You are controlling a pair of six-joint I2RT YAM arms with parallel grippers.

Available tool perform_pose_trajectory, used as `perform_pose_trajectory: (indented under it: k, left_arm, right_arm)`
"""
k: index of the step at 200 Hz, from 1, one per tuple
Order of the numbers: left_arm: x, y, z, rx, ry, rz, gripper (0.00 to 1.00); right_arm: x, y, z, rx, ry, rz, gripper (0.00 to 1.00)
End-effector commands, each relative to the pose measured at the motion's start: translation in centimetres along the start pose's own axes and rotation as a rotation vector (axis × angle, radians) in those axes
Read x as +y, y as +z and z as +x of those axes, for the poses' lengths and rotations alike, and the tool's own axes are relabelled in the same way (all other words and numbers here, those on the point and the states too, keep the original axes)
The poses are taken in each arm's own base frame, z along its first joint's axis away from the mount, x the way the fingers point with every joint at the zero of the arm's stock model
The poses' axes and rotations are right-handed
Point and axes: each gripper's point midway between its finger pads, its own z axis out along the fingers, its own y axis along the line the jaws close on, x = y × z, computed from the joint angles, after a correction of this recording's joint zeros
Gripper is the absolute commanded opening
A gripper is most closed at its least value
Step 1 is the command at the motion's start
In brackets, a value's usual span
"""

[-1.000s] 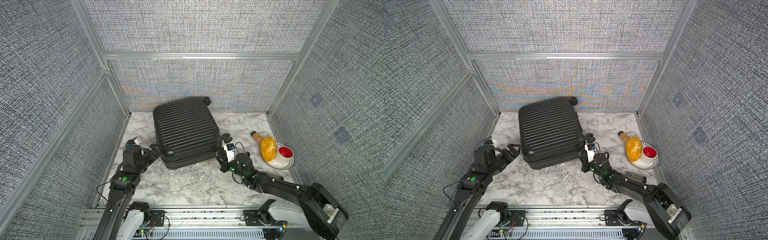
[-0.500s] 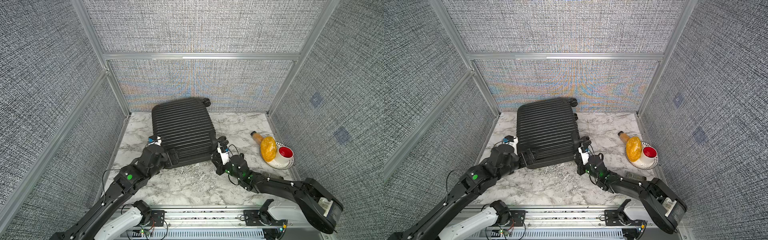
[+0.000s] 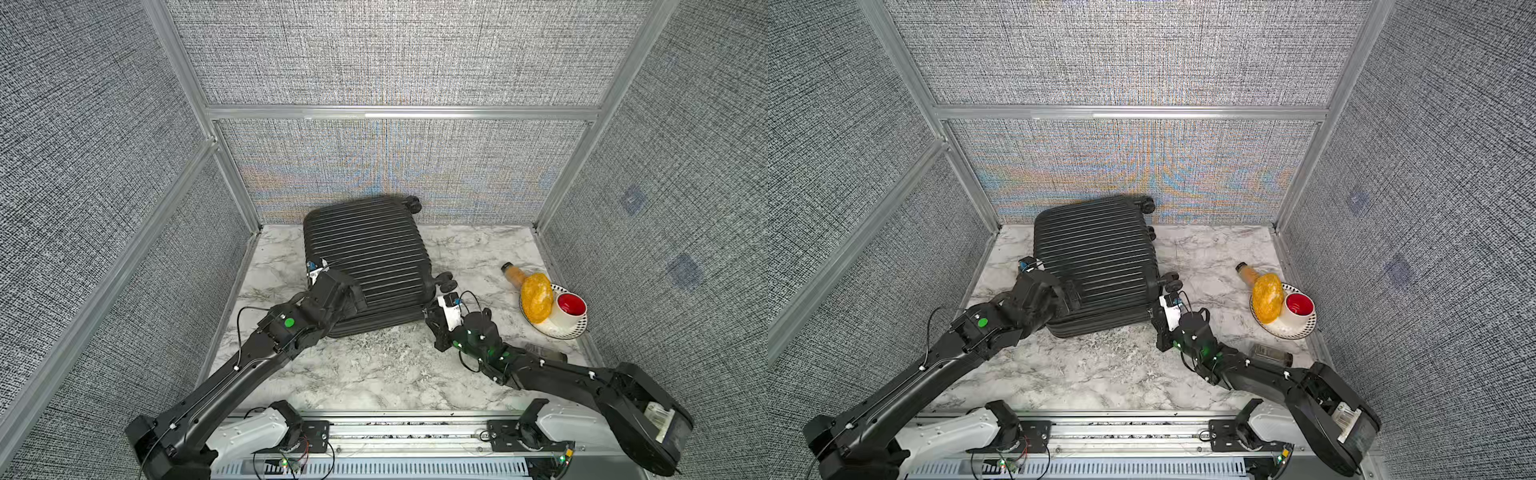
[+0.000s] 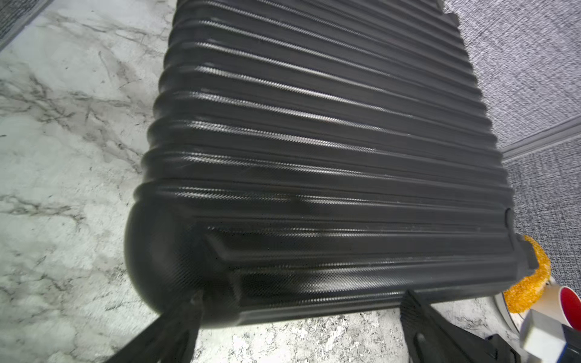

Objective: Open the suitcase zippers
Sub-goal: Adjust the suitcase at the center of the board, then unzip the zipper on the suitcase.

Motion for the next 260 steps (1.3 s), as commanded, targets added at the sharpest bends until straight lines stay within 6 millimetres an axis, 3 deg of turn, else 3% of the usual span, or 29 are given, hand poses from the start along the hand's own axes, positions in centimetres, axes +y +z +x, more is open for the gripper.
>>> perform_pose_trajectory:
  k: [1, 11, 24, 88, 138, 260]
  left_arm:
    - [-3.3, 0.2, -1.5, -0.056, 0.059, 0.136, 0.99]
    - [-4.4, 0.4, -1.6, -0.046, 0.094, 0.165, 0.99]
    - [-4.1, 1.0, -1.6, -0.034, 0.11, 0.118, 0.99]
    - [-0.7, 2.9, 0.6, 0.008, 0.088, 0.0, 0.99]
    - [1.5, 3.6, 2.1, 0.042, 0.068, -0.043, 0.99]
    - [2.6, 4.4, 3.6, 0.084, 0.062, -0.06, 0.99]
  right_arm:
    - [-0.7, -0.1, 1.0, 0.032, 0.009, 0.021, 0.0]
    - [-0.8, 0.0, 1.0, 0.03, 0.015, 0.023, 0.0]
    - [-1.1, -0.1, 1.0, 0.027, 0.028, 0.031, 0.0]
    - [-4.0, -1.2, 1.8, 0.029, 0.131, 0.13, 0.0]
    - [-5.5, -1.6, 1.2, 0.011, 0.193, 0.164, 0.0]
    - [-10.4, -0.9, -1.1, -0.017, 0.267, 0.152, 0.0]
